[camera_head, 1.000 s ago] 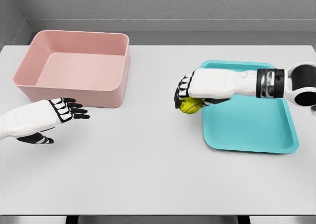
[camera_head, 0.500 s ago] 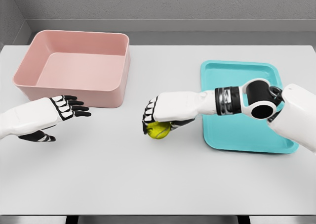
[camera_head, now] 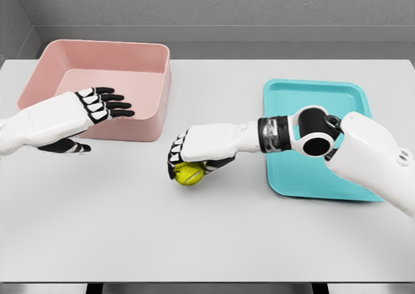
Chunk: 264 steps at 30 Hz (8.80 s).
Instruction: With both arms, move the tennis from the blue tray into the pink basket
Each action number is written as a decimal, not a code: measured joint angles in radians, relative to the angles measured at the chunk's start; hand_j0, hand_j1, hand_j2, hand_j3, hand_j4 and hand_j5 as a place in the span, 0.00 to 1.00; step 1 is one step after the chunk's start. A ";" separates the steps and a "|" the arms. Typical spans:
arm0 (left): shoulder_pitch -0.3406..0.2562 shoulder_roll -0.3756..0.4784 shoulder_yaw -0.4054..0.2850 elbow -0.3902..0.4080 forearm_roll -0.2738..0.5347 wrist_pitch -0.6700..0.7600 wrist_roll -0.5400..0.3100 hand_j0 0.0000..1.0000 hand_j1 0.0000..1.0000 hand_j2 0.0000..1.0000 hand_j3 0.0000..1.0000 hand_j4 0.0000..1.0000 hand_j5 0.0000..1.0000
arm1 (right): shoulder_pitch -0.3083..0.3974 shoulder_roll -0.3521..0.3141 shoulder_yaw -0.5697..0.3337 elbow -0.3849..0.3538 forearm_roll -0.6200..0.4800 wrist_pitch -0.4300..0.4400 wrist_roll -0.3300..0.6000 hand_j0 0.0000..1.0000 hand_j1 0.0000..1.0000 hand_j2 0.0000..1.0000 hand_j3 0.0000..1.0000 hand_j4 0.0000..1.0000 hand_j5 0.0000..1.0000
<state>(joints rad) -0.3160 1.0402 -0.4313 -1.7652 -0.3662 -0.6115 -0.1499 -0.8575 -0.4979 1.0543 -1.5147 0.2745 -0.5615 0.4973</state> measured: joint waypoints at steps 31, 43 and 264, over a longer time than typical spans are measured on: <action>-0.100 -0.039 -0.114 0.001 -0.006 0.000 -0.001 1.00 1.00 1.00 1.00 1.00 1.00 | -0.018 0.138 0.071 0.155 0.014 0.049 -0.006 1.00 1.00 1.00 1.00 1.00 1.00; -0.095 0.033 -0.114 0.001 -0.005 0.000 -0.002 1.00 1.00 1.00 1.00 1.00 1.00 | -0.044 0.110 0.066 0.140 0.011 0.060 -0.002 1.00 1.00 1.00 1.00 1.00 1.00; -0.445 -0.276 -0.197 0.450 -0.011 -0.001 -0.247 0.44 0.44 0.44 0.44 0.44 0.44 | -0.003 -0.524 -0.206 0.087 0.006 -0.051 -0.118 1.00 1.00 1.00 1.00 1.00 1.00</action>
<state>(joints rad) -0.7608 0.7637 -0.6281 -1.3153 -0.3776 -0.6124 -0.3964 -0.8606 -1.0220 0.8478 -1.4281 0.2802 -0.6127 0.3794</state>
